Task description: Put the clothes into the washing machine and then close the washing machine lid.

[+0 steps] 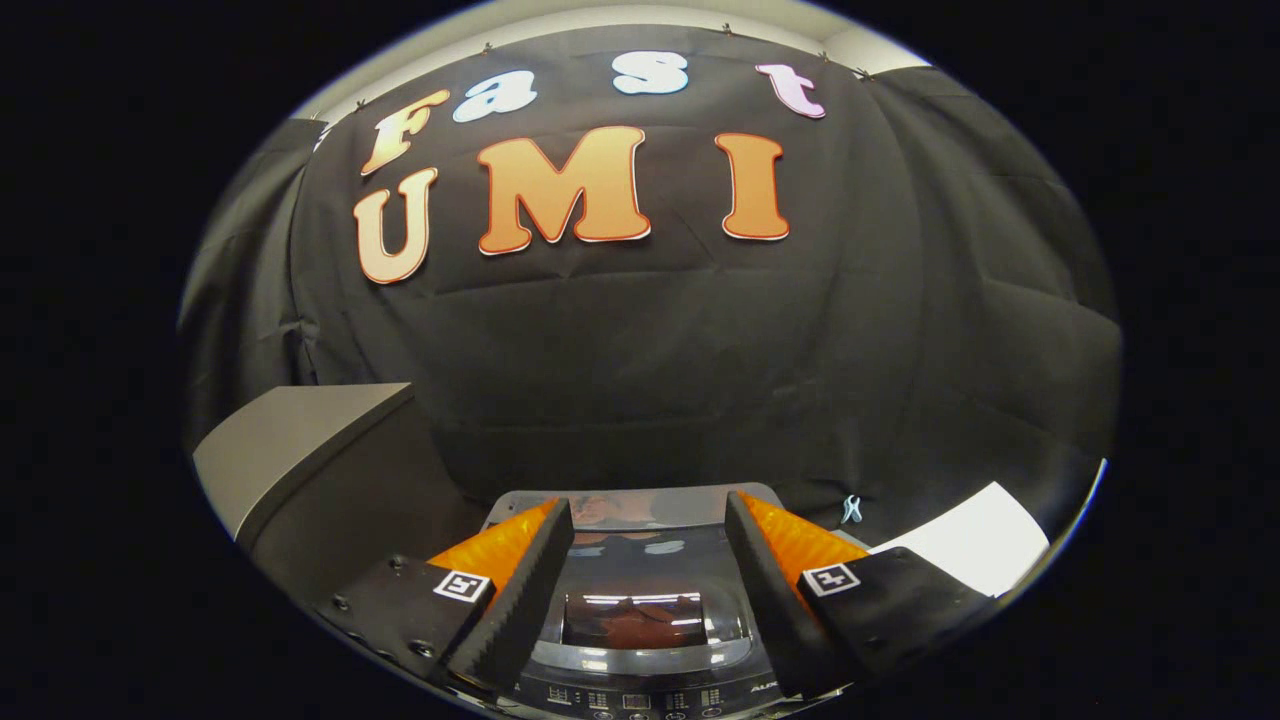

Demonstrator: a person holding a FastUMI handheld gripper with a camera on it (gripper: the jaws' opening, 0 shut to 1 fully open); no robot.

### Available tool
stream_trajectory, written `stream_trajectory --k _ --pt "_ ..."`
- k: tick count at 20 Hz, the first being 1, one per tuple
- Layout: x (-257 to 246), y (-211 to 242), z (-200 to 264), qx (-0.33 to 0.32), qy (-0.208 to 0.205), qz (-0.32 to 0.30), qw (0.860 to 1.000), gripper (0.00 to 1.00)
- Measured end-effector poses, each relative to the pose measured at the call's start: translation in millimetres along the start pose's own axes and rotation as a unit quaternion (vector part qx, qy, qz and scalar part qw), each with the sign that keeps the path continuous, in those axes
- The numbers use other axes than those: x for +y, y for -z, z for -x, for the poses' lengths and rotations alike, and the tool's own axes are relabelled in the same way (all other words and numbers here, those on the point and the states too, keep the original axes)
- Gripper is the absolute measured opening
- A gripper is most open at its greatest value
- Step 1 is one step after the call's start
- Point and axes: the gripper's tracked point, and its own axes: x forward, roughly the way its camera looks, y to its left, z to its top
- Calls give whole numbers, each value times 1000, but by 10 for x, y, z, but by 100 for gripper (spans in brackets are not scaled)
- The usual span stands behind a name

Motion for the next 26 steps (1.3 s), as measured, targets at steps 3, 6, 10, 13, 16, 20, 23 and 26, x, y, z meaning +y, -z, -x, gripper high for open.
stream_trajectory --k 3,6,10,13,16,20,23,26 --pt "37 -32 154 -6 -7 -4 1000 98" --pt "61 -213 399 -27 -12 -14 999 98" --pt "66 -613 818 -67 -15 -9 998 98" --pt "38 -889 1104 -86 -12 2 996 97" --pt "53 -1128 1443 -107 -19 0 994 98" --pt "38 -1369 1841 -128 -22 -13 991 98" --pt "19 -1484 2152 -140 -25 -8 990 97" --pt "-14 -1586 2396 -149 -28 -3 988 97"
